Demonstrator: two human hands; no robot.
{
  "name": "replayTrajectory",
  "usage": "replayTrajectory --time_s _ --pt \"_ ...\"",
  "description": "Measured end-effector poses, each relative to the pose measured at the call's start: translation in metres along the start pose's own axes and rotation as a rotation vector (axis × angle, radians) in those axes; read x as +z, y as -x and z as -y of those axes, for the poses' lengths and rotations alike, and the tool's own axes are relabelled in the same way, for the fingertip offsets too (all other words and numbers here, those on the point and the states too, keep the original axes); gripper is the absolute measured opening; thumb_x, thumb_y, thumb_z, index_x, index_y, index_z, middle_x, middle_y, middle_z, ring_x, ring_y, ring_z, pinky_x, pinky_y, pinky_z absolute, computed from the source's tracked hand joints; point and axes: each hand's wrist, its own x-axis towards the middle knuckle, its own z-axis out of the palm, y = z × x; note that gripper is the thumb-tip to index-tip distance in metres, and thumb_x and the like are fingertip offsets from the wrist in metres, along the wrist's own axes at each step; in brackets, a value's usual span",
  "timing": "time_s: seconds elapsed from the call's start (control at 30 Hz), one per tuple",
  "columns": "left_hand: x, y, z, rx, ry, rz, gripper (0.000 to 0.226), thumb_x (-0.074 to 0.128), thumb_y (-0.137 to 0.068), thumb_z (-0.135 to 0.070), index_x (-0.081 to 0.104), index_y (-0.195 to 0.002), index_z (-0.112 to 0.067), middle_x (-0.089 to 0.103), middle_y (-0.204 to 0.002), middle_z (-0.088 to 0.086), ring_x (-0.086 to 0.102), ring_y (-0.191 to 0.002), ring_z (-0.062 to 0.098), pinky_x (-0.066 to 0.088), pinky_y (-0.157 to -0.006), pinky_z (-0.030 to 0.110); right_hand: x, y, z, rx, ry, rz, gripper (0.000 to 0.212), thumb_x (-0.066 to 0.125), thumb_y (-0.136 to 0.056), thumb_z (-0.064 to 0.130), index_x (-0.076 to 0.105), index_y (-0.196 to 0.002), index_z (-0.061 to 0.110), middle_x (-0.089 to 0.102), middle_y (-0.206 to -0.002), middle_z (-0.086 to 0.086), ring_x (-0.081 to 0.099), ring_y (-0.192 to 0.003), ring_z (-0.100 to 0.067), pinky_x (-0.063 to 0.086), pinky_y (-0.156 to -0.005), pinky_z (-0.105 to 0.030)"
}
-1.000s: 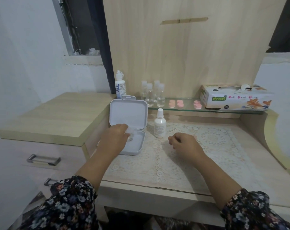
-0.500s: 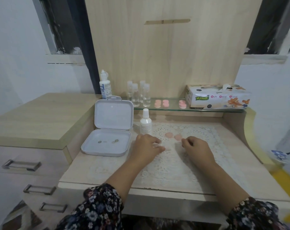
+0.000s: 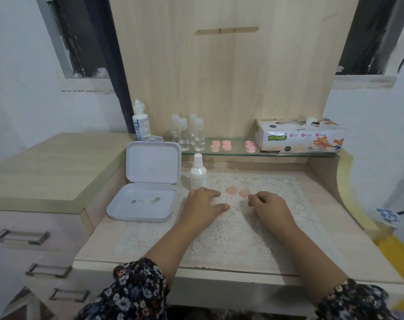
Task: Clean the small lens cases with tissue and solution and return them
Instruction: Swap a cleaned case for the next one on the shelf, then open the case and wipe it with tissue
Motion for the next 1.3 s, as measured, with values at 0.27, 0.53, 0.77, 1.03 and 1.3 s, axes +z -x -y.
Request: replayTrajectory --time_s 0.27,0.53,0.77,1.03,1.3 --pt "-0.002 -0.043 -0.071 0.176 0.026 -0.121 0.031 0.047 -0.098 -0.027 0.056 -0.075 -0.007 0.057 -0.083 0.003 0.051 -0.086 0.021 0.041 -0.072 0.035 -0.043 -0.046 0.027 -0.021 -0.101 -0.337 0.036 0.048 -0.096 0.031 0.064 -0.079 0.003 0.062 -0.068 -0.011 0.056 -0.068 -0.029 0.038 -0.058 -0.032" --pt "0.013 -0.108 -0.126 0.361 0.065 0.001 0.033 0.033 -0.102 -0.025 0.059 -0.113 -0.008 0.060 -0.121 0.012 0.053 -0.112 0.028 0.038 -0.099 0.037 -0.087 -0.120 0.045 -0.042 0.152 -0.702 0.032 0.047 -0.094 0.025 0.068 -0.112 0.010 0.064 -0.111 -0.017 0.051 -0.107 -0.036 0.043 -0.085 -0.042" --pt "0.036 -0.133 -0.125 0.421 0.030 0.053 0.033 0.037 -0.103 -0.015 0.057 -0.128 -0.007 0.037 -0.151 0.003 0.032 -0.139 0.020 0.023 -0.108 0.026 -0.117 -0.158 0.037 0.202 0.456 -0.501 0.041 0.036 -0.097 0.032 0.070 -0.108 0.012 0.060 -0.122 -0.015 0.033 -0.127 -0.034 0.029 -0.099 -0.041" --pt "0.036 -0.133 -0.126 0.427 0.006 0.004 0.031 0.036 -0.102 -0.010 0.060 -0.119 -0.002 0.044 -0.147 0.005 0.033 -0.138 0.020 0.025 -0.103 0.021 -0.126 -0.160 0.048 0.047 -0.100 -0.566 0.035 0.046 -0.092 0.017 0.067 -0.119 0.014 0.063 -0.121 -0.008 0.055 -0.107 -0.023 0.046 -0.089 -0.029" --pt "0.023 -0.114 -0.136 0.362 0.059 0.135 0.035 0.036 -0.103 -0.013 0.051 -0.133 -0.003 0.035 -0.151 0.006 0.026 -0.141 0.014 0.019 -0.104 0.014 -0.130 -0.130 0.072 -0.238 -0.787 -0.714 0.025 0.060 -0.086 0.002 0.073 -0.103 0.015 0.070 -0.096 0.009 0.065 -0.093 -0.005 0.051 -0.088 -0.019"
